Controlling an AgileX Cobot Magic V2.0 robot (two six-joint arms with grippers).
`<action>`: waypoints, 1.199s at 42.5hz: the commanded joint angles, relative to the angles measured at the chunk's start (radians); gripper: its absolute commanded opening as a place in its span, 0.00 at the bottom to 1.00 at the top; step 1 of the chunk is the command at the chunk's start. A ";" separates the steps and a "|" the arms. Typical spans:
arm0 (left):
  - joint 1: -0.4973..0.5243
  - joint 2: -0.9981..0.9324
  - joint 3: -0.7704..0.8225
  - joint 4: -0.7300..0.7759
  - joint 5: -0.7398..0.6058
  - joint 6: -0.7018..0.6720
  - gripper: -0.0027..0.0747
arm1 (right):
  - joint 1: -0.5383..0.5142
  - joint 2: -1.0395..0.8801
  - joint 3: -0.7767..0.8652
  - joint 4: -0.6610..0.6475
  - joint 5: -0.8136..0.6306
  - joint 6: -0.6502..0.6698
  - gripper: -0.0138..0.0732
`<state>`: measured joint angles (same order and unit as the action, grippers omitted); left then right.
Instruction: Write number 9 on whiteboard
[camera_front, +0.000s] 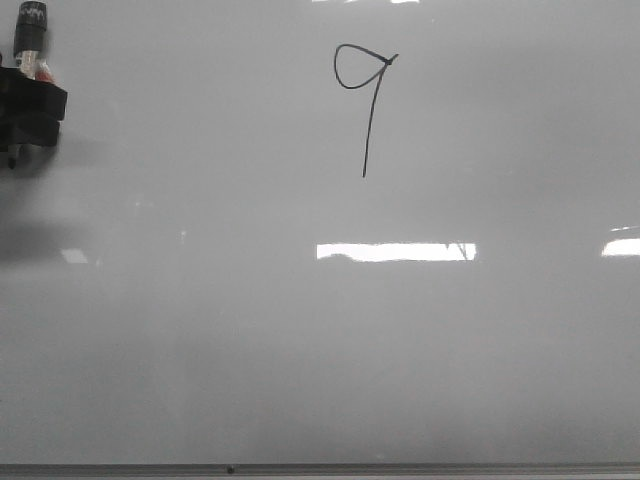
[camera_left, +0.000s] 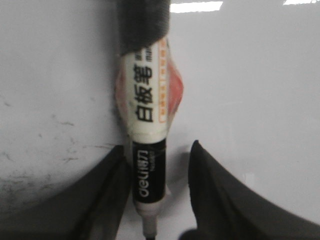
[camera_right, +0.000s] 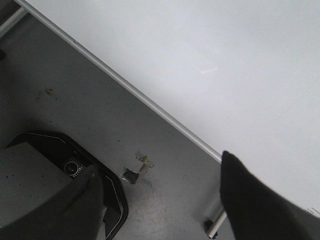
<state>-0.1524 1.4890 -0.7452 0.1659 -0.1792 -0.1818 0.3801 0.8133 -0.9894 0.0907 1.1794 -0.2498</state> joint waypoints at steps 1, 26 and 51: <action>-0.002 -0.044 -0.023 -0.009 -0.020 -0.008 0.50 | -0.004 -0.007 -0.027 -0.005 -0.044 0.003 0.76; -0.334 -0.553 -0.100 0.036 0.750 0.048 0.50 | -0.007 -0.286 0.153 -0.030 -0.096 0.194 0.76; -0.546 -0.699 -0.100 0.159 1.089 -0.038 0.50 | -0.007 -0.570 0.213 -0.169 0.147 0.284 0.76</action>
<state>-0.6913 0.7972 -0.8082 0.2927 0.9584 -0.2002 0.3797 0.2483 -0.7548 -0.0544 1.2706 0.0294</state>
